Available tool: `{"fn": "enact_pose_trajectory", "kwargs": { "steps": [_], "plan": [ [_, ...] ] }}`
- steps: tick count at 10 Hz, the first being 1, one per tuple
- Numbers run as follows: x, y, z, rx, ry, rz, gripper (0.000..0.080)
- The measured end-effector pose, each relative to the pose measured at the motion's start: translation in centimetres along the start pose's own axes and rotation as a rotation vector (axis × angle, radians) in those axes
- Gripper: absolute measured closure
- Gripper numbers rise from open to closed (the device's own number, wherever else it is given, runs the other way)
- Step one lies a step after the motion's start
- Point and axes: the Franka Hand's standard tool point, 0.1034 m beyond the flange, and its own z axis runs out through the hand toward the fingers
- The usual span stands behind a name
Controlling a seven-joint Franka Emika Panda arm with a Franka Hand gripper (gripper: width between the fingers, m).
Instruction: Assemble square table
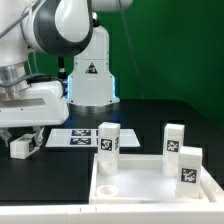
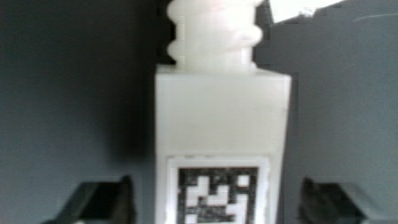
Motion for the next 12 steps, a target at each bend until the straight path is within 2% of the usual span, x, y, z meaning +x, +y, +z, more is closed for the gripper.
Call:
{"fn": "enact_pose_trajectory", "kwargs": {
  "steps": [1, 2, 3, 4, 5, 8, 9, 10, 12],
  "plan": [
    [0.0, -0.3, -0.1, 0.008, -0.021, 0.017, 0.0221],
    [0.6, -0.8, -0.6, 0.015, -0.039, 0.020, 0.0160],
    [0.5, -1.7, -1.2, 0.045, -0.155, 0.067, 0.0160],
    [1.2, -1.4, -1.9, 0.056, -0.274, 0.092, 0.0152],
    [2.2, -0.8, -2.0, 0.068, -0.347, 0.115, 0.0151],
    [1.7, 0.1, -1.8, 0.093, -0.605, 0.177, 0.0151],
    [1.7, -0.4, -1.8, 0.081, -0.664, 0.173, 0.0151],
    [1.6, -1.3, -2.0, 0.079, -0.706, 0.137, 0.0151],
    [2.2, -1.4, -1.9, 0.103, -0.677, 0.049, 0.0151]
  ]
}}
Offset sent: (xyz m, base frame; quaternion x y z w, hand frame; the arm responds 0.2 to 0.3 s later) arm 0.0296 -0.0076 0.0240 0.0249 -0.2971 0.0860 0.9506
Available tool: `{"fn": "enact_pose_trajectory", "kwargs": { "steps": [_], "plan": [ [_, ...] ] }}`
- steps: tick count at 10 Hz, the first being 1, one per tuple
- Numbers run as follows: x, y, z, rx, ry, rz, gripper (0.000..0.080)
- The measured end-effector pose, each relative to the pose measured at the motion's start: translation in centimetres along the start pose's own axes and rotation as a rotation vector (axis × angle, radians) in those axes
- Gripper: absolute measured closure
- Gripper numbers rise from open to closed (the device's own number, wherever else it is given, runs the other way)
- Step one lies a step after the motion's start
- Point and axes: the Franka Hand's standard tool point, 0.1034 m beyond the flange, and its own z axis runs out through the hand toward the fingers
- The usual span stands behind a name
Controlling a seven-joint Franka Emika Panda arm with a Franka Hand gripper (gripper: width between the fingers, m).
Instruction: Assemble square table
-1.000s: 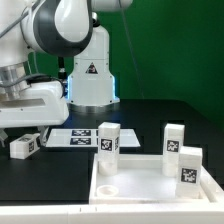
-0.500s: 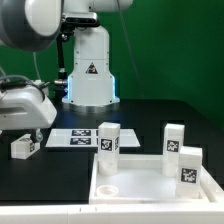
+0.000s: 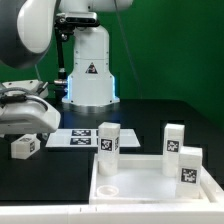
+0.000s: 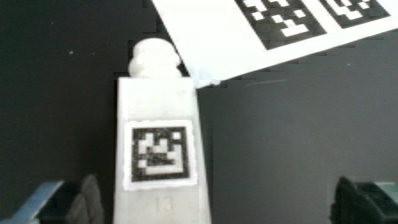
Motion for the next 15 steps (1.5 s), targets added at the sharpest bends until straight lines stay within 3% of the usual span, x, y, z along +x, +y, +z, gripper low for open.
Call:
{"fn": "enact_pose_trajectory", "kwargs": {
  "steps": [3, 7, 11, 14, 15],
  "plan": [
    [0.2, 0.5, 0.0, -0.006, 0.034, -0.029, 0.0151],
    [-0.5, 0.4, 0.9, 0.010, -0.165, 0.155, 0.0151],
    [0.0, 0.8, 1.3, 0.010, -0.174, 0.172, 0.0151],
    [-0.7, 2.0, 3.3, 0.025, -0.258, 0.259, 0.0151],
    [-0.6, 2.0, 3.2, 0.025, -0.255, 0.259, 0.0197]
  ]
}}
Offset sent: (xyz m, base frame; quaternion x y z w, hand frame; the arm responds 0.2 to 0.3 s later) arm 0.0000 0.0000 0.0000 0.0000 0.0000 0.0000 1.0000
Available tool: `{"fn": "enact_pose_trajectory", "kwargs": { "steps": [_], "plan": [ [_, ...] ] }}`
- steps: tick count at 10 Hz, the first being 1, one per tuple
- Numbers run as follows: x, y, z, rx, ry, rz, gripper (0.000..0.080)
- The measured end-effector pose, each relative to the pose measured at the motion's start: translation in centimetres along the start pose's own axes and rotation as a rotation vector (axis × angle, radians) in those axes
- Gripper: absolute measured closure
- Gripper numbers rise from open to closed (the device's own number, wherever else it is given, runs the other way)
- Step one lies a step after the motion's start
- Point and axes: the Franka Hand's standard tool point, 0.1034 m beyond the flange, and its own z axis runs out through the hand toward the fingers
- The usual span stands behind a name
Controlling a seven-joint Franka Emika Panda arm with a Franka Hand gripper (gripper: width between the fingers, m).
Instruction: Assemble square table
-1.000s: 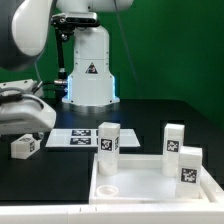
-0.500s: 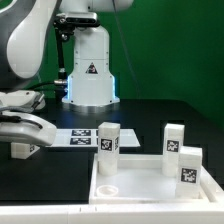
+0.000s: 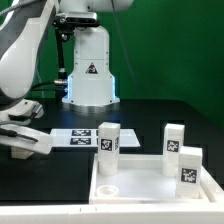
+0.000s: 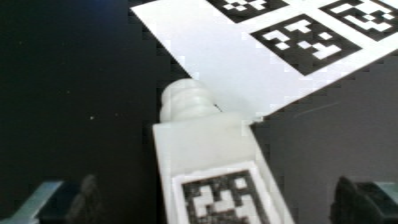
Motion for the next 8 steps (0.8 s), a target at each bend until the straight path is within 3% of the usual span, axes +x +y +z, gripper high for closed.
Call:
{"fn": "enact_pose_trajectory", "kwargs": {
  "steps": [1, 2, 3, 4, 5, 8],
  "plan": [
    [0.0, 0.0, 0.0, 0.000, 0.000, 0.001, 0.0197],
    [0.0, 0.1, 0.1, 0.001, -0.001, 0.001, 0.0389],
    [0.0, 0.1, 0.1, 0.001, -0.001, 0.002, 0.0389],
    [-0.1, 0.1, -0.2, -0.007, 0.002, -0.004, 0.0523],
    [-0.4, -0.4, -1.0, -0.022, 0.020, -0.020, 0.0518],
    [-2.2, -3.1, -5.2, -0.026, 0.105, -0.077, 0.0518]
  ]
}}
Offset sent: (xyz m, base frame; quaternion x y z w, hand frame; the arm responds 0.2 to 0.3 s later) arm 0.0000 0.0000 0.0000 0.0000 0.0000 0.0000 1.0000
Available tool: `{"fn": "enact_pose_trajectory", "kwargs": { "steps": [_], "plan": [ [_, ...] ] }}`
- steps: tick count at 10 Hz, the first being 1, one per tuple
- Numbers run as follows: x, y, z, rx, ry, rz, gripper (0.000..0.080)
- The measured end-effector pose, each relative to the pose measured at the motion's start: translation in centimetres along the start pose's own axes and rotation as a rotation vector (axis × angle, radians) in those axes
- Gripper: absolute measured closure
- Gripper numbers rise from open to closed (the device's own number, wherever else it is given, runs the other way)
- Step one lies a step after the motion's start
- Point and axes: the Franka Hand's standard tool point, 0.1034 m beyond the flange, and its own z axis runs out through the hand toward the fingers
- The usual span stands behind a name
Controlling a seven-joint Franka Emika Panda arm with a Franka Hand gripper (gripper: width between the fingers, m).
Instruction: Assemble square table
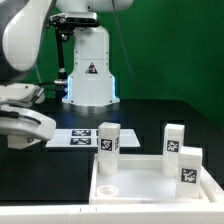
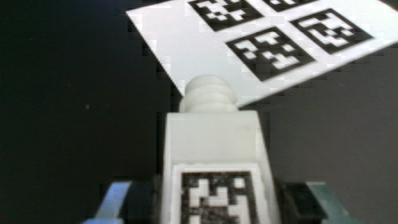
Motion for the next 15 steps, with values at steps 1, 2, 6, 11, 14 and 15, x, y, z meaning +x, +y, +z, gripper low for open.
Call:
{"fn": "enact_pose_trajectory", "kwargs": {
  "steps": [1, 2, 6, 11, 14, 15],
  "plan": [
    [0.2, -0.5, -0.6, -0.010, 0.070, -0.013, 0.0518],
    [0.7, -0.5, -0.8, -0.015, 0.164, -0.017, 0.0518],
    [0.3, -3.8, -4.2, 0.033, 0.447, -0.066, 0.0518],
    [-0.4, -6.2, -7.1, 0.036, 0.835, -0.099, 0.0518],
    [-0.3, -10.2, -9.7, -0.020, 1.073, -0.143, 0.0518],
    [-0.1, -12.6, -10.9, -0.014, 1.152, -0.147, 0.0517]
  ]
}}
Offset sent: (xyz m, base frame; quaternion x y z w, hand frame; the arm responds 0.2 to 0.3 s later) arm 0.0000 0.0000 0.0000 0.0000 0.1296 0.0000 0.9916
